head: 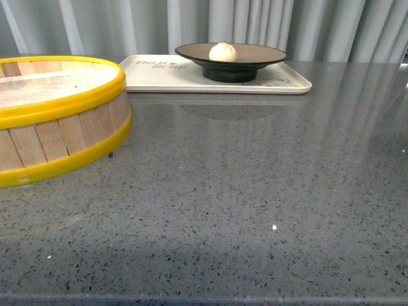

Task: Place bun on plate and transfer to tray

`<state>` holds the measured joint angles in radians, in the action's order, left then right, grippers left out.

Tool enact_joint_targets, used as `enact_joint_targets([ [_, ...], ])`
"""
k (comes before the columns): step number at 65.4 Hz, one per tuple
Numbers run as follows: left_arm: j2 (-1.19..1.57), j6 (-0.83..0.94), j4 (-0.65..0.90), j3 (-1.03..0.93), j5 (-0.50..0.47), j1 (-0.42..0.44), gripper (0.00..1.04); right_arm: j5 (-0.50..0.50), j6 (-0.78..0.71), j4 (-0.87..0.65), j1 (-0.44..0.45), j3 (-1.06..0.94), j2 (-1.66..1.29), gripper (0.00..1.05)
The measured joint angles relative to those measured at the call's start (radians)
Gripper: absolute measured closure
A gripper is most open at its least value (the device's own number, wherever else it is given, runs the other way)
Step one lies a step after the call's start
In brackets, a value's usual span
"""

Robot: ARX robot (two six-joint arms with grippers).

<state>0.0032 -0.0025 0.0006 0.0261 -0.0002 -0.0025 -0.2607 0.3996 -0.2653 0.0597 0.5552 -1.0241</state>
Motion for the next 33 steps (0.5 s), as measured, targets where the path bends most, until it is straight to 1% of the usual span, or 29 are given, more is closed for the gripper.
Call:
enact_joint_targets([
  [1,0.000,0.000,0.000,0.000,0.000,0.000,0.07,-0.012,-0.026,-0.011,0.005,-0.020,0.017,0.08],
  [2,0.000,0.000,0.000,0.000,0.000,0.000,0.07,-0.003,-0.042,-0.021,0.010,-0.031,0.025,0.09],
  [4,0.000,0.000,0.000,0.000,0.000,0.000,0.07,0.074,-0.101,-0.090,0.036,-0.075,0.051,0.13],
  [5,0.000,0.000,0.000,0.000,0.000,0.000,0.07,0.144,-0.142,-0.144,0.056,-0.107,0.070,0.16],
  [6,0.000,0.000,0.000,0.000,0.000,0.000,0.07,0.179,-0.163,-0.170,0.066,-0.123,0.078,0.18],
  [8,0.000,0.000,0.000,0.000,0.000,0.000,0.07,0.325,-0.244,-0.275,0.106,-0.201,0.121,0.27],
  [10,0.000,0.000,0.000,0.000,0.000,0.000,0.07,0.406,-0.292,-0.326,0.127,-0.257,0.152,0.34],
  [11,0.000,0.000,0.000,0.000,0.000,0.000,0.07,0.448,-0.322,-0.350,0.138,-0.297,0.172,0.40],
  [16,0.000,0.000,0.000,0.000,0.000,0.000,0.07,0.467,-0.359,-0.380,0.145,-0.394,0.222,0.54],
  [21,0.000,0.000,0.000,0.000,0.000,0.000,0.07,0.463,-0.377,-0.404,0.144,-0.462,0.255,0.66],
  [25,0.000,0.000,0.000,0.000,0.000,0.000,0.07,0.441,-0.383,-0.451,0.132,-0.511,0.265,0.77],
  [29,0.000,0.000,0.000,0.000,0.000,0.000,0.07,0.415,-0.387,-0.433,0.113,-0.537,0.291,0.86],
  [33,0.000,0.000,0.000,0.000,0.000,0.000,0.07,0.396,-0.390,-0.384,0.089,-0.550,0.341,0.97],
])
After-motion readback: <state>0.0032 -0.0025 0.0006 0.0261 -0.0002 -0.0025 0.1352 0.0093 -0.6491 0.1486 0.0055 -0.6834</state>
